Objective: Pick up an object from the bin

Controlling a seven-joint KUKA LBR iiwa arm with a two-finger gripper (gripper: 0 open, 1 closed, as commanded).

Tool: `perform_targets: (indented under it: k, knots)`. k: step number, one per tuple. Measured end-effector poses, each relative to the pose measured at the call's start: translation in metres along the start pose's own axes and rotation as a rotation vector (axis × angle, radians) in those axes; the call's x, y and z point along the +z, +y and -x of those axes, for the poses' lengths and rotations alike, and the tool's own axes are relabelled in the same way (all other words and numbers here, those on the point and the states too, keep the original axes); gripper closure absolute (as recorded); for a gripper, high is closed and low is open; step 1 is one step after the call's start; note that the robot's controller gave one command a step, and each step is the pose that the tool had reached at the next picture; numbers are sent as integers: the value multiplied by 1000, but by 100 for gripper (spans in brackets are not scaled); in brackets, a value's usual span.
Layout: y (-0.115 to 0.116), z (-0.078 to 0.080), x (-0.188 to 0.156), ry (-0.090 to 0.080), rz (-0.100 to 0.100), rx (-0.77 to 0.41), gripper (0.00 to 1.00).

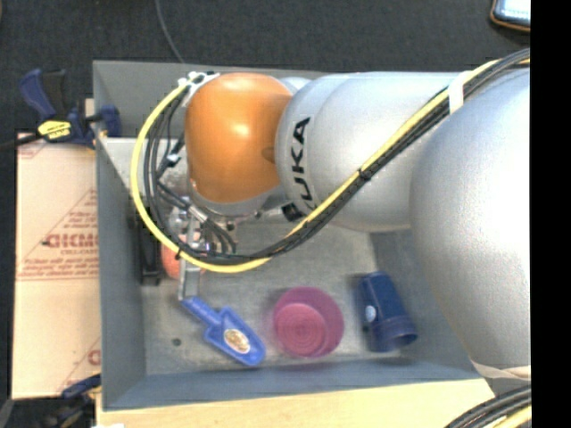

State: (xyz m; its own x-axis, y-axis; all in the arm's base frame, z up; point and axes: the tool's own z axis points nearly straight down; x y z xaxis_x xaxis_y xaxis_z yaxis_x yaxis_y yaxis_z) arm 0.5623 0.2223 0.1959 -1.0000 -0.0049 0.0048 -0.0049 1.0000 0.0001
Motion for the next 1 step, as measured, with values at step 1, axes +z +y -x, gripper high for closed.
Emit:
perform_targets:
  k: [1]
  knots:
    - [-1, 3, -4, -8, 2, 5, 0]
